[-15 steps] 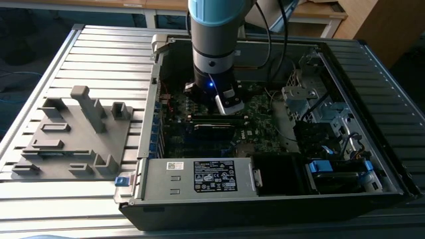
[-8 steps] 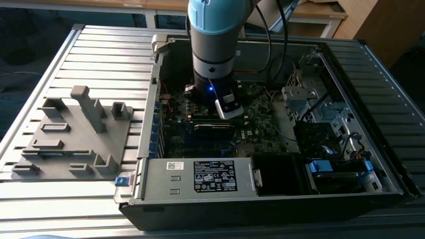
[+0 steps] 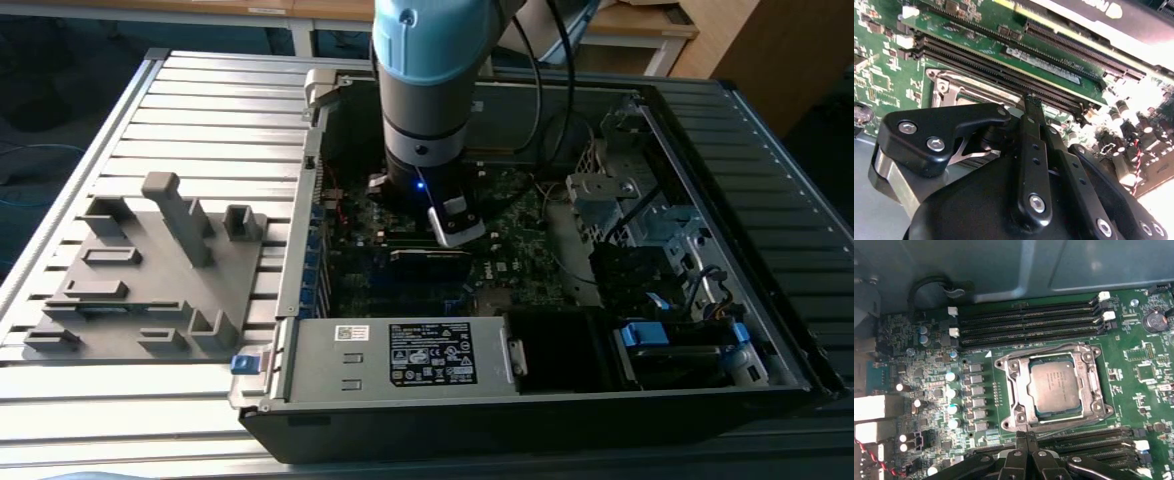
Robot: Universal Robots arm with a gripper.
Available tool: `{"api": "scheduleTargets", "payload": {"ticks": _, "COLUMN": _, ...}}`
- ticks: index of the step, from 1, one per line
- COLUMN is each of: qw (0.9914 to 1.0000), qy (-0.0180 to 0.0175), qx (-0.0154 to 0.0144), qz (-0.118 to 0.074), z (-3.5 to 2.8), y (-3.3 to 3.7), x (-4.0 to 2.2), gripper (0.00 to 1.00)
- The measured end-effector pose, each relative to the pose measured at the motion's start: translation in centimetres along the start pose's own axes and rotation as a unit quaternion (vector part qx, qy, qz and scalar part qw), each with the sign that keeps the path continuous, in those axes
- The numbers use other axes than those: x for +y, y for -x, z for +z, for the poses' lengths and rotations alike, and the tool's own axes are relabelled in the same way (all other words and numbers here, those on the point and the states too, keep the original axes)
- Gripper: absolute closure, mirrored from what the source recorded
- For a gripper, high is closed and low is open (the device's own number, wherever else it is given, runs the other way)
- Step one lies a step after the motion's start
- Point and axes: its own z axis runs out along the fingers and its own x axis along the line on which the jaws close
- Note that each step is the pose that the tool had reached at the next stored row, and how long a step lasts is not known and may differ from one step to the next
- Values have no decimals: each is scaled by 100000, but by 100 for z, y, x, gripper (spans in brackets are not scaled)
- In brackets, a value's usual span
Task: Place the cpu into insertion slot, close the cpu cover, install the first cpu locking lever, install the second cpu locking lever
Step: 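Install the second cpu locking lever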
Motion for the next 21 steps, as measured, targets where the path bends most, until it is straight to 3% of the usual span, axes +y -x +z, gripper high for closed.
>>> {"api": "scheduleTargets", "payload": {"ticks": 3, "qw": 99997, "qy": 767, "qx": 105, "qz": 42, "z": 13, "y": -23, "x": -8, "gripper": 90}}
{"api": "scheduleTargets", "payload": {"ticks": 8, "qw": 99993, "qy": 1195, "qx": 172, "qz": 66, "z": 48, "y": -72, "x": -24, "gripper": 90}}
{"api": "scheduleTargets", "payload": {"ticks": 12, "qw": 99984, "qy": 1783, "qx": 248, "qz": 92, "z": 61, "y": -86, "x": -29, "gripper": 90}}
{"api": "scheduleTargets", "payload": {"ticks": 21, "qw": 99982, "qy": 1855, "qx": 255, "qz": 108, "z": 98, "y": -113, "x": -41, "gripper": 90}}
